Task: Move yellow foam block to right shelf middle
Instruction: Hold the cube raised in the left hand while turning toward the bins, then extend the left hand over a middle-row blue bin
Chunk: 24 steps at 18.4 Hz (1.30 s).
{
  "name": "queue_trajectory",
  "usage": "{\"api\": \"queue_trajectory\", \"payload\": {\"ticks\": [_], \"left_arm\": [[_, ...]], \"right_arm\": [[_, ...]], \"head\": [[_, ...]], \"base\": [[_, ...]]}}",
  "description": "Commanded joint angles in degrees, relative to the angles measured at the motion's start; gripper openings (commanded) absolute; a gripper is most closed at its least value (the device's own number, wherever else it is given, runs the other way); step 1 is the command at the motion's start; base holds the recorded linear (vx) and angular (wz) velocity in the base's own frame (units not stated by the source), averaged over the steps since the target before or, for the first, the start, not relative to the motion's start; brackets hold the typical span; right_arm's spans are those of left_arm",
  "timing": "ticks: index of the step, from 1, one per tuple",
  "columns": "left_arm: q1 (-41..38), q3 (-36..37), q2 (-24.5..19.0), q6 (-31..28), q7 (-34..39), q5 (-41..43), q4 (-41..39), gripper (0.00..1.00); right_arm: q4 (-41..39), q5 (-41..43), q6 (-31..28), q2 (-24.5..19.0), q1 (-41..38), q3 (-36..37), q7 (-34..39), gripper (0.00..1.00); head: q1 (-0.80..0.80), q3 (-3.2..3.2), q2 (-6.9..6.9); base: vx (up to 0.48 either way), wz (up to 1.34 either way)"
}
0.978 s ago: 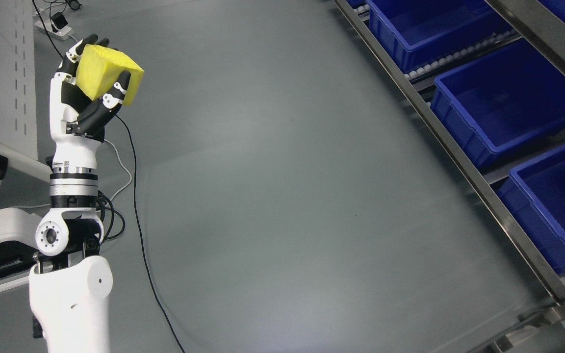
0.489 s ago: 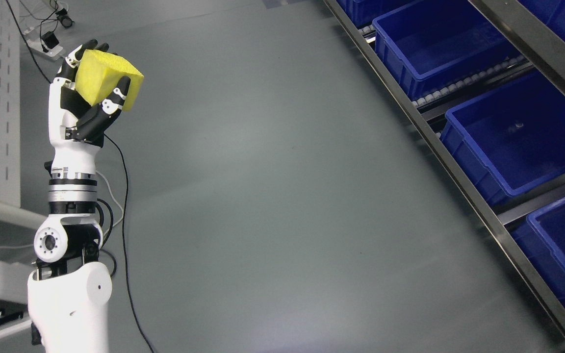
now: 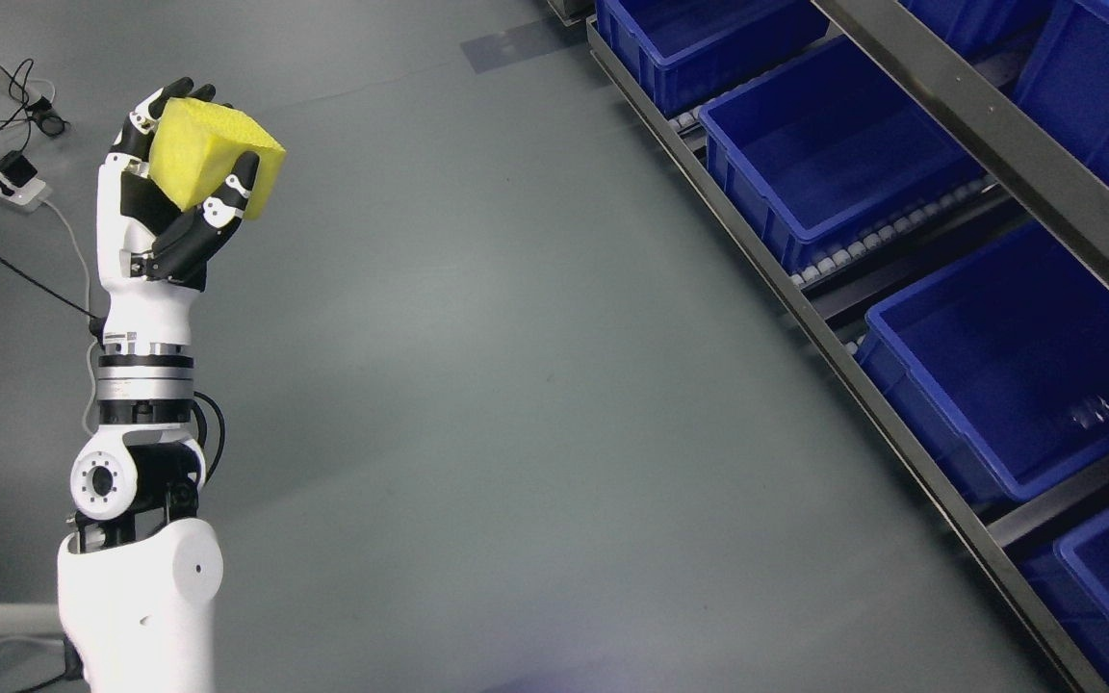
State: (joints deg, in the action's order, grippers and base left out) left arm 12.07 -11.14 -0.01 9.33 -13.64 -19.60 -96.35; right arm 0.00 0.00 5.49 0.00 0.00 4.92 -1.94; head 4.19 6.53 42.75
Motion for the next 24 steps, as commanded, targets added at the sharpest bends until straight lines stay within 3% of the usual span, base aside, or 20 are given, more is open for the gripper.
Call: {"api": "queue_trajectory", "payload": {"ticks": [1, 8, 12, 17, 20, 24], "left_arm": [[-0.3, 2.09, -0.99, 0.34, -0.07, 0.0, -0.42, 0.37], [-0.03, 2.79, -0.99, 0.43, -2.43, 0.0, -0.59, 0.37], [4.17, 4.28, -0.99, -0.27, -4.02, 0.0, -0.59, 0.37], [14.53, 7.26, -0.99, -9.31, -7.97, 0.35, -2.17, 0.37], [24.46, 14.28, -9.28, -14.85, -8.51, 1.22, -2.17, 0.37], [33.7, 19.83, -19.4, -18.46, -13.32, 10.43, -0.6, 0.37]], "right_arm": [[-1.0, -0.18, -0.04, 1.0, -0.09, 0.0, 0.01, 1.0], [-1.0, -0.18, -0.04, 1.0, -0.09, 0.0, 0.01, 1.0], [-1.0, -0.18, -0.04, 1.0, -0.09, 0.08, 0.01, 1.0], [-1.0, -0.18, -0.04, 1.0, -0.09, 0.0, 0.01, 1.0], [-1.0, -0.18, -0.04, 1.0, -0.09, 0.0, 0.01, 1.0], [-1.0, -0.18, -0.04, 1.0, -0.09, 0.0, 0.01, 1.0]], "head": [[0.0, 0.0, 0.0], [0.0, 0.0, 0.0], [0.0, 0.0, 0.0], [0.0, 0.0, 0.0], [0.0, 0.0, 0.01], [0.0, 0.0, 0.01]], "base": [[0.506, -0.03], [0.533, -0.09], [0.512, -0.47], [0.406, -0.82], [0.287, -0.84], [0.179, -0.58]]}}
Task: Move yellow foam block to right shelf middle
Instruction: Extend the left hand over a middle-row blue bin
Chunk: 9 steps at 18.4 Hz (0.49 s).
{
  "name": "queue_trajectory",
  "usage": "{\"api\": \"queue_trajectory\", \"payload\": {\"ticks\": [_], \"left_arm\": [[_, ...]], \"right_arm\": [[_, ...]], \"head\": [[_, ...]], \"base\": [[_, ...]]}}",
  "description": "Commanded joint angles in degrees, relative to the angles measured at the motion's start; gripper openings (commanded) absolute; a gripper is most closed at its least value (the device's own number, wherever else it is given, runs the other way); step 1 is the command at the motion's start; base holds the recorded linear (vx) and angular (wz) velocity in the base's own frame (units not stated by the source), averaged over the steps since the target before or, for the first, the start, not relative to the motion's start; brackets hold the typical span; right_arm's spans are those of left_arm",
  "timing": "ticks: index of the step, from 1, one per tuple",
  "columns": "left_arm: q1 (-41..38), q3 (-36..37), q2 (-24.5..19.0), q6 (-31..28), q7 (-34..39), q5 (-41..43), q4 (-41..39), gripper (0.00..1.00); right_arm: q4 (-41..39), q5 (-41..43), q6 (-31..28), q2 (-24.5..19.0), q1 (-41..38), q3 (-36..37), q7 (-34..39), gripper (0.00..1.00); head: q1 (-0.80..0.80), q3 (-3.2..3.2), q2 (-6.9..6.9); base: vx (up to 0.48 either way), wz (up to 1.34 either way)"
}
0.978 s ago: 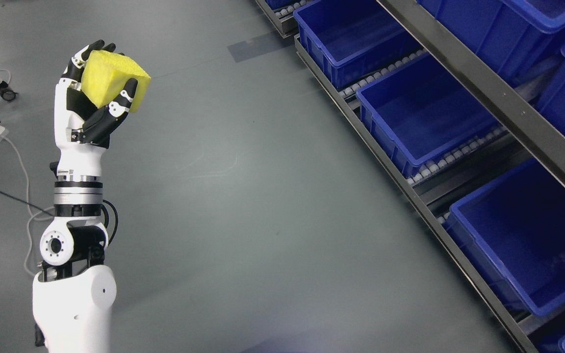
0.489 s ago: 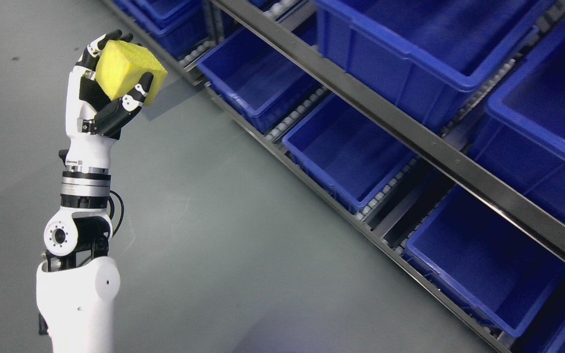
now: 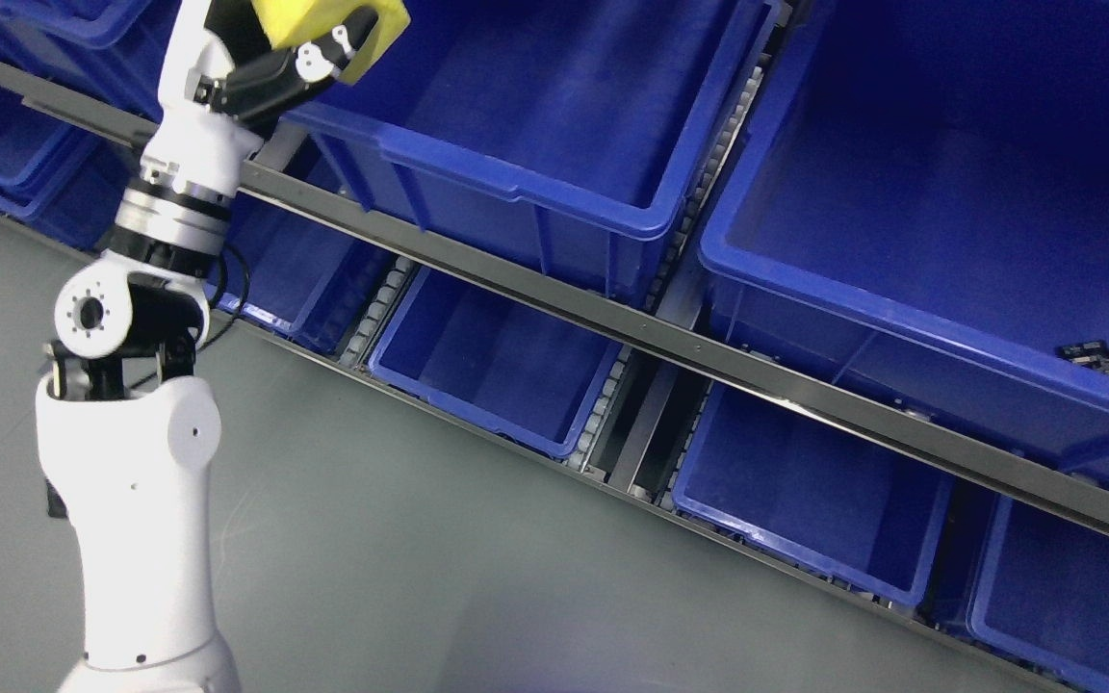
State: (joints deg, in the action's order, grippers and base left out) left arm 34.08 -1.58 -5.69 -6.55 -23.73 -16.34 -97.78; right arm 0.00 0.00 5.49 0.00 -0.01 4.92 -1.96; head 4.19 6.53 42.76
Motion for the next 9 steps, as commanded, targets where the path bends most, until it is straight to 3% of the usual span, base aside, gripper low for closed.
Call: {"api": "queue_trajectory", "payload": {"ticks": [1, 5, 9], "left_arm": [[12.75, 10.81, -15.04, -2.68, -5.42, 10.25, 2.14, 0.37], [13.9, 11.78, -16.2, -2.24, -18.52, 25.89, 8.64, 0.38], [16.62, 17.39, -13.31, 2.32, -20.65, 31.98, 17.95, 0.39]], "right_arm": [[-1.0, -0.18, -0.04, 1.0, -0.08, 0.0, 0.02, 1.0], [-1.0, -0.18, -0.04, 1.0, -0.08, 0.0, 0.02, 1.0], [-1.0, -0.18, -0.04, 1.0, -0.08, 0.0, 0.02, 1.0]], "head": [[0.0, 0.0, 0.0], [0.0, 0.0, 0.01], [0.0, 0.0, 0.01]], "base": [[0.151, -0.44], [0.07, -0.21], [0.054, -0.12]]}}
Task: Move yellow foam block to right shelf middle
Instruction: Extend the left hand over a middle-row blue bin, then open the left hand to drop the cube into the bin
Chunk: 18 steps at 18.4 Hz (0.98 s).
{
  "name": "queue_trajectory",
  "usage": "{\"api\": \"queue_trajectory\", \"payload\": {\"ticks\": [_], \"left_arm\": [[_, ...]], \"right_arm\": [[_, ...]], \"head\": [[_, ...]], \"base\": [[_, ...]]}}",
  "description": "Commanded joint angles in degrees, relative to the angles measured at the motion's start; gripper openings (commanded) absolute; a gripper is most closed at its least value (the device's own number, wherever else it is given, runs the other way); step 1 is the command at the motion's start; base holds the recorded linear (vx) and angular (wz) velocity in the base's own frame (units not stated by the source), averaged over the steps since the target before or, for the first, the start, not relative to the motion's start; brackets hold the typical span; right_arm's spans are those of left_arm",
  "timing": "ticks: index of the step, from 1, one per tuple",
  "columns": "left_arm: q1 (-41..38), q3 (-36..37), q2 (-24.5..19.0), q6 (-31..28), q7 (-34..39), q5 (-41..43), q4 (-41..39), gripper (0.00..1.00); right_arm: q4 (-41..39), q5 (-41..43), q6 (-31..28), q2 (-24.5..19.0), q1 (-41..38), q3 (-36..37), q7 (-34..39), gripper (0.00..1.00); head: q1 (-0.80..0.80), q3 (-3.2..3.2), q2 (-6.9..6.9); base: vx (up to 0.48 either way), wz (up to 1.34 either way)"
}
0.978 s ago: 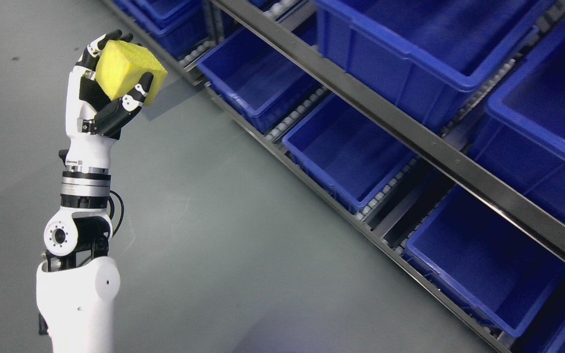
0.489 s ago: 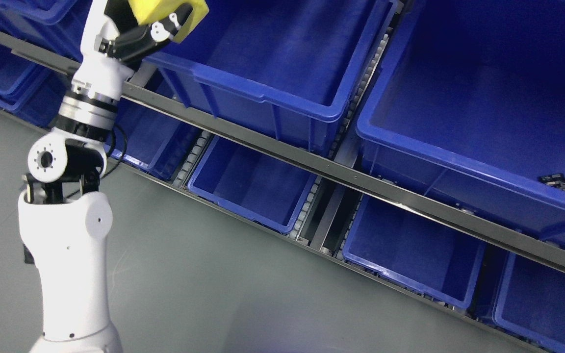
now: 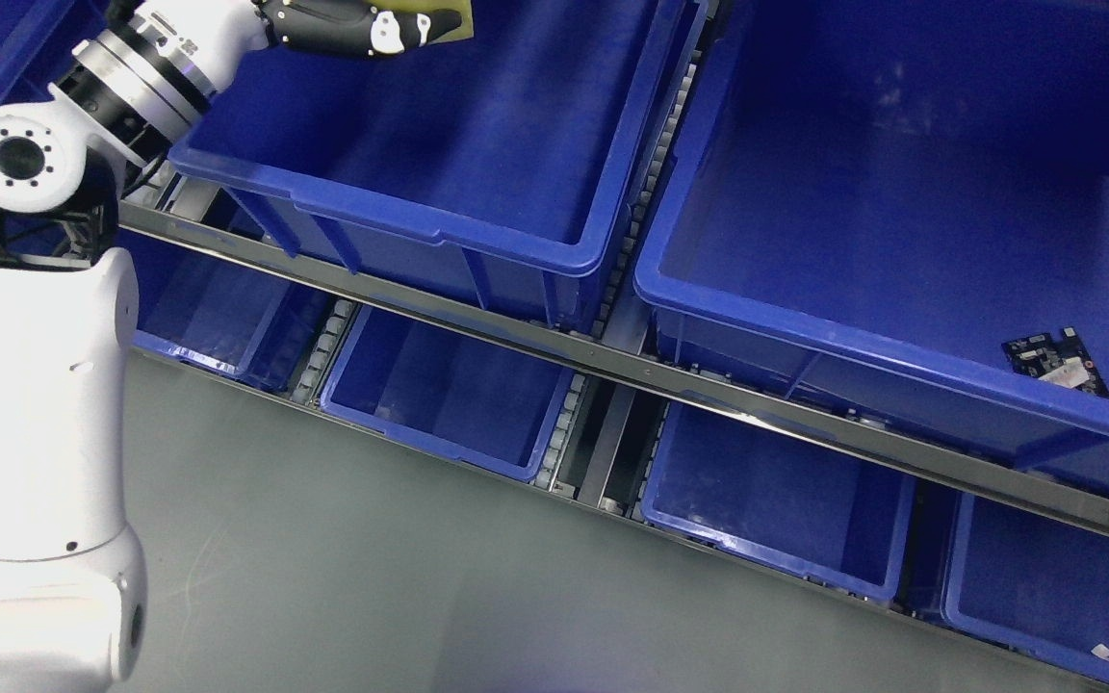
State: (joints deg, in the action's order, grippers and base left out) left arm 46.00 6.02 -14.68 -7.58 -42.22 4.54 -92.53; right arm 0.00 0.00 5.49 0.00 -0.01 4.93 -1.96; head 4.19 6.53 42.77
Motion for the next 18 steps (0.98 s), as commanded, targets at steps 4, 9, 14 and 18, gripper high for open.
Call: {"api": "queue_trajectory", "payload": {"ticks": [4, 9, 14, 18], "left_arm": [[5.5, 9.88, 0.61, 3.98, -1.81, 13.65, 15.63, 0.62], [5.41, 7.87, 10.26, 3.98, -1.37, 13.66, 15.37, 1.0], [5.33, -5.66, 13.68, 3.1, 6.06, 7.98, 13.61, 1.0], [4.98, -12.51, 13.68, -3.84, 27.05, -12.65, 11.85, 1.0]], "right_arm": [[-1.0, -0.18, -0.04, 1.0, -0.08, 0.08, 0.02, 1.0], [-1.0, -0.18, -0.04, 1.0, -0.08, 0.0, 0.02, 1.0], [-1.0, -0.18, -0.04, 1.0, -0.08, 0.0, 0.02, 1.0], [-1.0, -0.18, -0.04, 1.0, -0.08, 0.0, 0.02, 1.0]], "head": [[0.0, 0.0, 0.0], [0.0, 0.0, 0.0], [0.0, 0.0, 0.0], [0.0, 0.0, 0.0]], "base": [[0.044, -0.09], [0.026, -0.05], [0.011, -0.01], [0.0, 0.0]]}}
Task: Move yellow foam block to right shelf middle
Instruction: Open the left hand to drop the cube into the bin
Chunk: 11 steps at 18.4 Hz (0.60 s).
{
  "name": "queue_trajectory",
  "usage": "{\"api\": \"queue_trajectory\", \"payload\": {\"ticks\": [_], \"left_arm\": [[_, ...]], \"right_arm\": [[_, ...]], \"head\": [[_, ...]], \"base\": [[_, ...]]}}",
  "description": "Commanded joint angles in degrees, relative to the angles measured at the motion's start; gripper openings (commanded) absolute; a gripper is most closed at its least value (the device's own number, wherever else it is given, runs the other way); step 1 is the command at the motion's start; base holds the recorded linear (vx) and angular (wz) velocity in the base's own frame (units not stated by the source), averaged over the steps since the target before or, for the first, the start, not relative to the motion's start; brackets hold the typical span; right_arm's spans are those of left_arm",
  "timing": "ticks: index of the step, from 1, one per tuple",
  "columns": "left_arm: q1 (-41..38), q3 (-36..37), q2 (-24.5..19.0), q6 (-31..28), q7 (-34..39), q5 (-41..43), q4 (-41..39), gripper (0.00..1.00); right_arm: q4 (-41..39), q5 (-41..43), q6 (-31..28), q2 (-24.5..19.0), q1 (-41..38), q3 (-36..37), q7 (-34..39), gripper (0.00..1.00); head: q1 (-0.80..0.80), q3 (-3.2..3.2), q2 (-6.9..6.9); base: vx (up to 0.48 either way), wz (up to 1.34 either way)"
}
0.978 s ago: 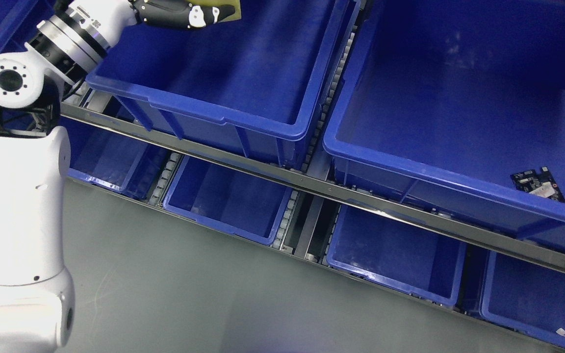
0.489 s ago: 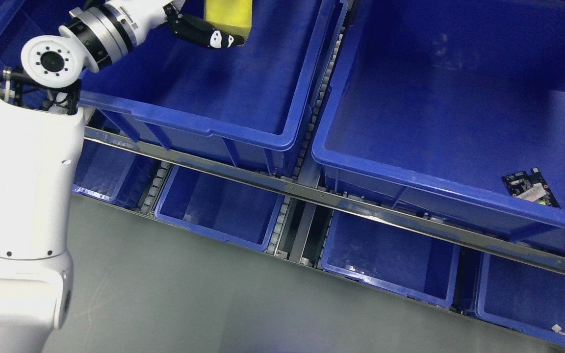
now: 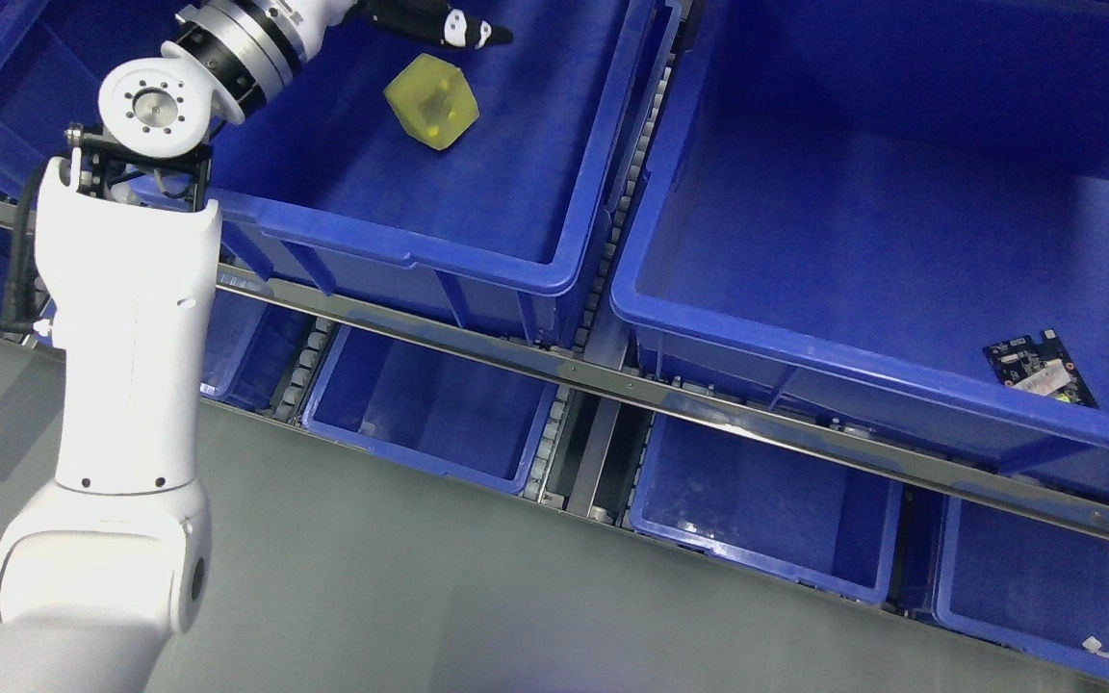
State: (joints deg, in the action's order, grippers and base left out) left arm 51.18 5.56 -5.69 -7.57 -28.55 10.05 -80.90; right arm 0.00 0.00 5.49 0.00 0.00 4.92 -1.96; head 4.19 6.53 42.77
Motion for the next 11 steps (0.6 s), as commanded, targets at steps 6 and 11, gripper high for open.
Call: {"api": "queue_trajectory", "payload": {"ticks": [6, 11], "left_arm": [[-8.8, -13.39, 4.69, -15.44, 19.85, -26.29, -13.55, 1.0], [-15.05, -12.42, 4.69, -16.51, 17.05, -27.89, -17.62, 1.0]], "right_arm": [[-1.0, -0.18, -0.04, 1.0, -0.09, 0.0, 0.02, 1.0], [-1.0, -0.18, -0.04, 1.0, -0.09, 0.0, 0.02, 1.0]], "head": [[0.0, 0.0, 0.0], [0.0, 0.0, 0.0]], "base": [[0.0, 0.0], [0.0, 0.0]]}}
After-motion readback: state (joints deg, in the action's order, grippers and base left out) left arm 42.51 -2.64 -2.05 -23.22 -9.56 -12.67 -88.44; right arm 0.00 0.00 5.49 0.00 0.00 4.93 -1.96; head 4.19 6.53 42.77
